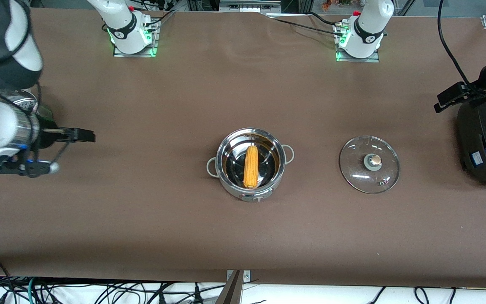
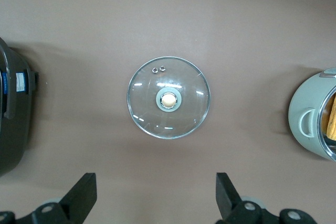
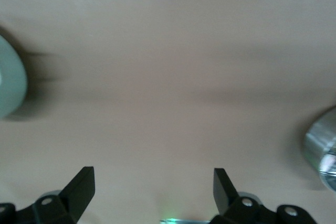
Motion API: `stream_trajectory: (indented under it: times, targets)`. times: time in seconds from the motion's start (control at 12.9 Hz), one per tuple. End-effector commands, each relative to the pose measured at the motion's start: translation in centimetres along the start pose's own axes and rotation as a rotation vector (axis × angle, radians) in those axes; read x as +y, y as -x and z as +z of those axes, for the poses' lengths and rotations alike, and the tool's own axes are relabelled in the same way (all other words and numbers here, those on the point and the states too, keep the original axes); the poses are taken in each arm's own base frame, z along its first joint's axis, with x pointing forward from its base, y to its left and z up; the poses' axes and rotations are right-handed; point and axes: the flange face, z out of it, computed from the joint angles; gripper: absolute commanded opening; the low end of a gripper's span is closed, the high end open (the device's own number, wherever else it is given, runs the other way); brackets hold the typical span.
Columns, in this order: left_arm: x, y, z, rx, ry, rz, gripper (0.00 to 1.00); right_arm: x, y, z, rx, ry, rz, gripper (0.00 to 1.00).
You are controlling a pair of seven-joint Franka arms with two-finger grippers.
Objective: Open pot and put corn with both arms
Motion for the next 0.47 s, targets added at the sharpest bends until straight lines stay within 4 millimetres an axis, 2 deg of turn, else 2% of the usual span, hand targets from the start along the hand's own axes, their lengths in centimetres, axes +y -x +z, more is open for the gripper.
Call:
stream_trajectory:
  times: [0.0,0.08,0.16,0.39]
  targets:
    - [0.0,-0.3,-1.4,0.015,-0.016,-0.011,1.00,3.0,2.9,-1.4,-0.004,0.036,0.015,1.00]
    - [-0.2,-0.3,-1.8,0.023,-0.015,-0.012,1.00,4.3,4.2,-1.1,-0.004,0.054,0.045,1.00]
    - [-0.2,-0.2,-2.5,0.035,-0.013,-0.012,1.00,4.1,5.1,-1.2,0.037,0.068,0.045,1.00]
    - [0.0,-0.3,-2.2,0.029,-0.034,-0.021,1.00,4.7,7.0,-1.6,0.089,0.181,0.075,1.00]
